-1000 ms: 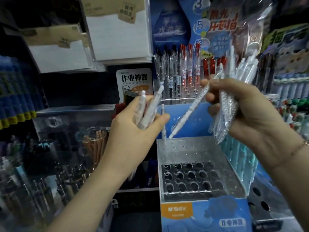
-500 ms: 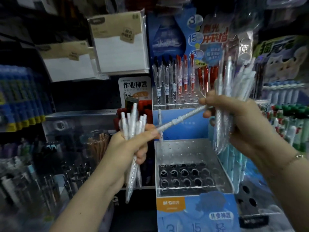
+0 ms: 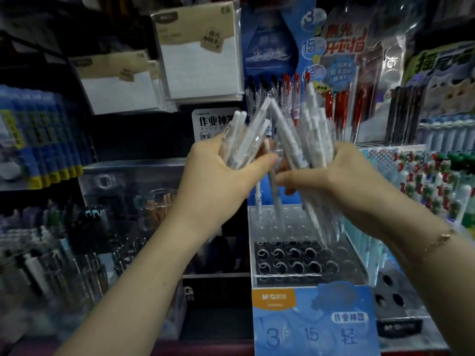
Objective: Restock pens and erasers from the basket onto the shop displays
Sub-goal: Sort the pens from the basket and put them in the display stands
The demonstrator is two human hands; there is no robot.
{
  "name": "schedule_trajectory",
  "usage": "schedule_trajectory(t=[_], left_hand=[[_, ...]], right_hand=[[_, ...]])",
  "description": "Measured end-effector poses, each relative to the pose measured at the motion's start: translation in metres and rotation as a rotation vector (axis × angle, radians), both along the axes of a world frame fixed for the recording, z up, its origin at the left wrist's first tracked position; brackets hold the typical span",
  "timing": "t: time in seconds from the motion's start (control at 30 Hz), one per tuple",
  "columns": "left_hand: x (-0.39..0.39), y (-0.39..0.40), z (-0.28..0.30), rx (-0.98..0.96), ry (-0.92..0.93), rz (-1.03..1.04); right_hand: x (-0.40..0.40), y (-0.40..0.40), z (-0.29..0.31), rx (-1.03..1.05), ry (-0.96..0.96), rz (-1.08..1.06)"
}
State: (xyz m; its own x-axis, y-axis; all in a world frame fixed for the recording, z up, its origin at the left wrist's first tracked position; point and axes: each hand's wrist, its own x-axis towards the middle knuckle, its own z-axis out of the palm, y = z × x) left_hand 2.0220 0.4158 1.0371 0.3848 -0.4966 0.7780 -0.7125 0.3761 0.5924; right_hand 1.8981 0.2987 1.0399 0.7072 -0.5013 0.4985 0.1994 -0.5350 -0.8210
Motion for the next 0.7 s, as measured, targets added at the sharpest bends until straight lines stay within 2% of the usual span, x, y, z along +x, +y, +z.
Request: schedule_trajectory(t=[0.07,0.27,0.5,0.63,0.7], left_hand=[[0.001,-0.007,0.006,-0.025,0.015,-0.027],[0.010,-0.032,0.009,-0.021,0.039,-0.060],[0.028,-0.041,0.010,0.100,-0.147,0.062],[0.039,-0.036,-0.005,0.029,-0.155,0.142],[0.046,-0.034,-0.014,-0.009,-0.142,0.184]], right_hand=[[0.006,-0.001,0.003,-0.004,-0.077,-0.028],[0.018,-0.014,0.006,-0.075,-0.095,-0.168],[0.032,-0.020,0.001,-0.085,-0.063,-0.231],[0.039,-0.023,-0.003,-0.082,-0.023,-0.258],[0.041,-0.025,-0.009,-0.101,0.061,-0.289]])
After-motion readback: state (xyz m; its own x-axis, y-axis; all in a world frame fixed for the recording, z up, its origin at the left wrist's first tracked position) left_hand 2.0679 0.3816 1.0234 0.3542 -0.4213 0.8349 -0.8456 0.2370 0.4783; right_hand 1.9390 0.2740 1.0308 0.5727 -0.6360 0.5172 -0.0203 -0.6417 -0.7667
